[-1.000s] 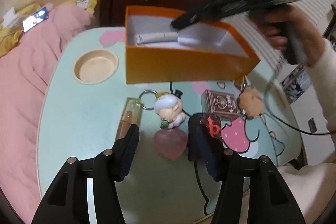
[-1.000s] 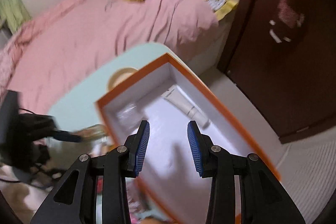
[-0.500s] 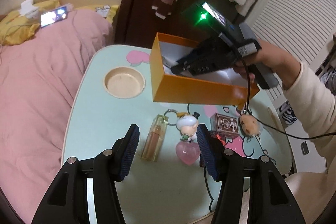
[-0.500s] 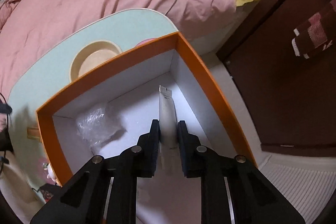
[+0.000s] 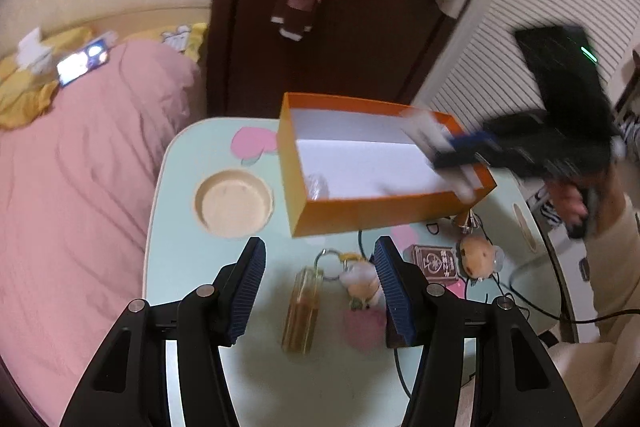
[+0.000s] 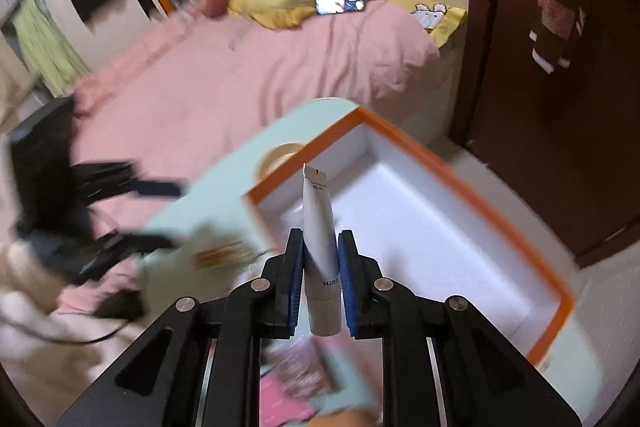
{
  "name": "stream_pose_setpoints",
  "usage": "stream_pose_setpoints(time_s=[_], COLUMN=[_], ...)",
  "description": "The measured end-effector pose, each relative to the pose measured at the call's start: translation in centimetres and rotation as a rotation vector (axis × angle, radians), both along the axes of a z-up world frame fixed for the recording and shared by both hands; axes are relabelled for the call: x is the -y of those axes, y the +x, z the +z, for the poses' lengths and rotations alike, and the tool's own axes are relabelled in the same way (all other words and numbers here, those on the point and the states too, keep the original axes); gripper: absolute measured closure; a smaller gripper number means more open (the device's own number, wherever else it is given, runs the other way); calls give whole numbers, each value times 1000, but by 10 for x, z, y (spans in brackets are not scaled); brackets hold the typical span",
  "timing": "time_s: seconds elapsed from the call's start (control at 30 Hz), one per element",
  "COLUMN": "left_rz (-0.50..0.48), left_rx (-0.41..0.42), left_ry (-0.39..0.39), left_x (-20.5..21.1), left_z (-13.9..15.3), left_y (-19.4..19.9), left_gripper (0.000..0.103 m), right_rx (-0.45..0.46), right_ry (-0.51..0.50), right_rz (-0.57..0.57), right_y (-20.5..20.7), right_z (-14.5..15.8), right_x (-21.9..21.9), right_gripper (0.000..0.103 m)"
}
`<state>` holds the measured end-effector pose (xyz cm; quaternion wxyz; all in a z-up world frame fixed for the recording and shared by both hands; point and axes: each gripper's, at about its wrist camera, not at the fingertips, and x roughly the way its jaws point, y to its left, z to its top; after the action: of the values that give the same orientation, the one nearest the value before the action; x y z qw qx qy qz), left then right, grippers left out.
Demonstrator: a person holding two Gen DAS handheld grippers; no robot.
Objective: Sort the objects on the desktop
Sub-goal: 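Grasp the white tube in the box and lift it out with the right tool, then set the white tube on the table with right tool while left grasps bubble-wrapped item in box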
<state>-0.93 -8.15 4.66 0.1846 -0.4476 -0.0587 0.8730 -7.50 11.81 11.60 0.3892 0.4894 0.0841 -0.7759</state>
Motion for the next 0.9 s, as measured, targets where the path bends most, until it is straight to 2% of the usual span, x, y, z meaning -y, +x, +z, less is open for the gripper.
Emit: stream_pose_setpoints(time_s=[0.13,0.17,0.23,0.3,0.37,0.47,0.57,0.63,0.8,0.9], left_rz=[-49,-73,-124,-175,-189,-199,-233,-252,-178,-172], left_rx=[50,54,78,135,188,217,258,286,360,411], left_ry=[-72,-95,-154,-206,-284,-434,-512,-574,-707,-704], left_x=[-17,-24,-43,-64,-79,-98,-115,-127,-134,-133], left_z=[8,10,12,9,1,-10,-19,-25,-38,-47], left_y=[-30,-36,-49,-63,-76,-93,-103,-106,-123,-129], left_gripper=[54,55,62,67,68,71,73,78,78,78], right_rx=[29,30,45,60,91,102,80,72,59,51], right_ry=[-56,-53,-46,-40,-79,-121,-146,-184,-244,-274], right_rz=[-37,-58,-122,-186,-240,-272,-282,-283,-276,-274], right_y=[38,45,55,65,70,80,85,85,90,91], right_z=[-4,-9,-23,-37,-49,-55,-55,-54,-50,-47], right_x=[-24,-29,-41,-53,-64,-74,-78,-82,-93,-98], right_gripper=[85,85,85,85,84,84,84,84,84,84])
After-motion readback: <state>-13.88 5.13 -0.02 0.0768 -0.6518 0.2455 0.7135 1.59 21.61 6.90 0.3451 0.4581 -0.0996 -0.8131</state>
